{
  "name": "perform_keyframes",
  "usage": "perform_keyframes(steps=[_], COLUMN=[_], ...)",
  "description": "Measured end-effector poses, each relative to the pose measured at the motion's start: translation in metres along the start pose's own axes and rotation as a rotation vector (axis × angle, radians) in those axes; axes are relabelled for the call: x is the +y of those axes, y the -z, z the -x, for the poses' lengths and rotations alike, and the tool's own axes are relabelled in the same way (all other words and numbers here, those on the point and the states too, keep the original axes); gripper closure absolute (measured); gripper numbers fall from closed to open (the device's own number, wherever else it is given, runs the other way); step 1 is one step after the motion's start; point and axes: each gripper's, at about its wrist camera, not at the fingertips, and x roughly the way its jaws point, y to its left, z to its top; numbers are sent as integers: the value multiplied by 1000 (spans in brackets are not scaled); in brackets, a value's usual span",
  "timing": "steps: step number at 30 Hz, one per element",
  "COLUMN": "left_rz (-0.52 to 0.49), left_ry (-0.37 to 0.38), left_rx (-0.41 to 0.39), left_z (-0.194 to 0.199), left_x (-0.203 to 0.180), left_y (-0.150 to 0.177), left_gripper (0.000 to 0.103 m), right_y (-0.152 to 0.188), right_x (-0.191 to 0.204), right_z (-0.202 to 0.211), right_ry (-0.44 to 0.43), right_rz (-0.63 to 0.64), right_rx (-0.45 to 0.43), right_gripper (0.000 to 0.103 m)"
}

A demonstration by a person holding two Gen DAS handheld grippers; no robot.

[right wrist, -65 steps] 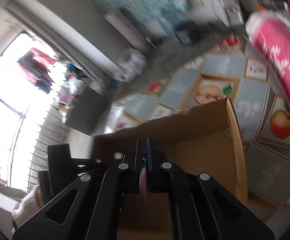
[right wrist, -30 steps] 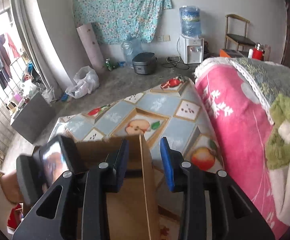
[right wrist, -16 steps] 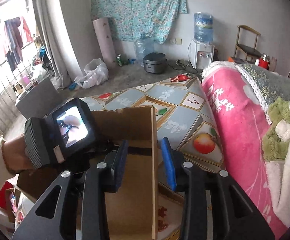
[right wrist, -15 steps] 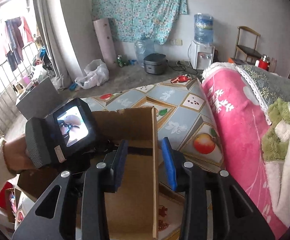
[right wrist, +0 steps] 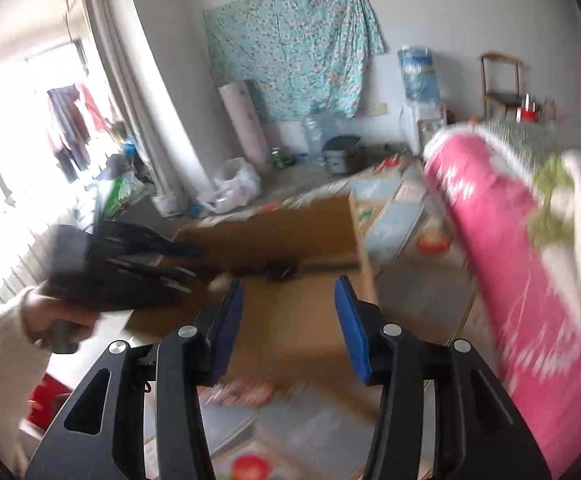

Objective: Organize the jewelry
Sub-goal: 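Move the right tool to the beaded bracelet and close on it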

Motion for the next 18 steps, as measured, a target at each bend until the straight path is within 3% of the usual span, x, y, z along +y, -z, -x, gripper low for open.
perform_keyframes(steps=[2, 5, 8, 12, 14, 18], left_rz=[1, 5, -39, -86, -52, -21], left_ry=[36, 85, 74, -5, 54, 90], left_rx=[-80, -69, -23, 5, 36, 59], left_z=[55, 71, 17, -53, -78, -113], left_x=[-28, -52, -44, -31, -28, -26], left_y=[36, 88, 134, 147, 148, 158], left_gripper=[65, 65, 65, 66, 66, 67], right_y=[34, 69, 93, 101, 103, 104], right_x=[2, 9, 12, 25, 34, 40], right_z=[-6, -24, -54, -77, -86, -100], right_ry=[-28, -40, -54, -82, -82, -98], right_rz=[3, 27, 46, 144, 220, 214], right_rx=[70, 172, 262, 283, 282, 337], right_gripper=[56, 57, 57, 57, 57, 57])
